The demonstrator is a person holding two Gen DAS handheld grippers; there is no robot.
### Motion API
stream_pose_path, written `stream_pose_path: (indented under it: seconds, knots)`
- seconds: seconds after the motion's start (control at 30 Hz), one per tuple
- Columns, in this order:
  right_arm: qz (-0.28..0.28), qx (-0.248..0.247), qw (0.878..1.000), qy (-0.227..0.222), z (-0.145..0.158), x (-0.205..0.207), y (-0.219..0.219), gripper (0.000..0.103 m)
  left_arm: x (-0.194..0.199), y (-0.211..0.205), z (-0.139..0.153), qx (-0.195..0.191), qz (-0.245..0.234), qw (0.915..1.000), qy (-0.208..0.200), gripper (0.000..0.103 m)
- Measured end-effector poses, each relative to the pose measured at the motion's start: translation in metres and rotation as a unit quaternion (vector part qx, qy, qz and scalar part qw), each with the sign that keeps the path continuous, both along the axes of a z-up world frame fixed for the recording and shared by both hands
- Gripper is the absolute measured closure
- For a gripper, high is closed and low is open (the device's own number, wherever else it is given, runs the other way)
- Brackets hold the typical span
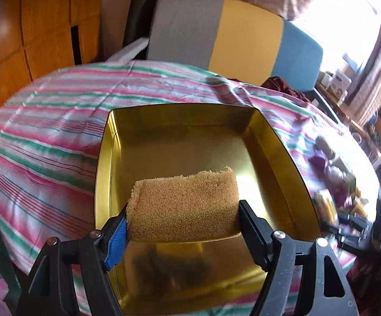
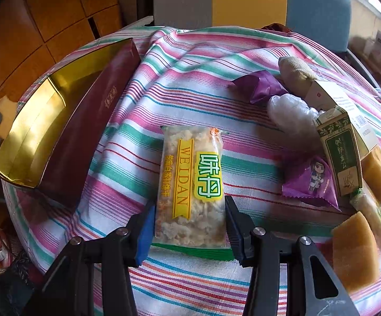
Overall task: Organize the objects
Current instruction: 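Carry the sponge over the gold tin with the left gripper and release it, then grasp the WEIDAN snack bag with the right gripper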
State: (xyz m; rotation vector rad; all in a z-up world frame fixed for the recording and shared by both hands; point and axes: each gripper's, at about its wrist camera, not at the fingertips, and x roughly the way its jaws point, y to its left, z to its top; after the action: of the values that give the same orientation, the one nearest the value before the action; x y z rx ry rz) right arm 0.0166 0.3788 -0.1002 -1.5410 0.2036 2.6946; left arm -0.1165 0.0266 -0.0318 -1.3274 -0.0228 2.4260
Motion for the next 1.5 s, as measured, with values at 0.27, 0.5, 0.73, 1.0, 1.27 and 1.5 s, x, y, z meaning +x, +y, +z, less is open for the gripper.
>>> stream_pose_path:
  seconds: [0.27, 0.5, 0.73, 1.0, 1.27, 1.5]
  knots:
    - [-0.010, 0.002, 1.000, 0.007, -0.001, 0.001, -0.002, 0.052, -0.064, -0.010, -0.005, 0.017, 0.013, 0.9996, -0.019, 0.027]
    - [-0.011, 0.000, 1.000, 0.008, -0.001, 0.002, -0.001, 0.051, -0.107, -0.004, -0.028, -0.059, 0.042, 0.9971, -0.020, 0.026]
    - [-0.015, -0.004, 1.000, 0.011, -0.002, 0.002, -0.001, 0.050, -0.119, -0.002, -0.036, -0.051, 0.048, 0.9973, -0.023, 0.023]
    - [-0.018, -0.001, 1.000, 0.016, -0.003, 0.002, -0.005, 0.044, -0.114, -0.015, -0.020, -0.047, 0.064, 0.9969, -0.003, 0.021]
    - [-0.022, 0.003, 1.000, 0.015, -0.003, 0.002, -0.007, 0.042, -0.063, 0.004, 0.001, -0.032, -0.004, 0.9991, 0.026, 0.034]
    - [-0.023, 0.004, 1.000, 0.015, -0.003, 0.002, -0.007, 0.042, -0.044, 0.036, -0.028, -0.017, -0.053, 0.9981, -0.025, 0.040]
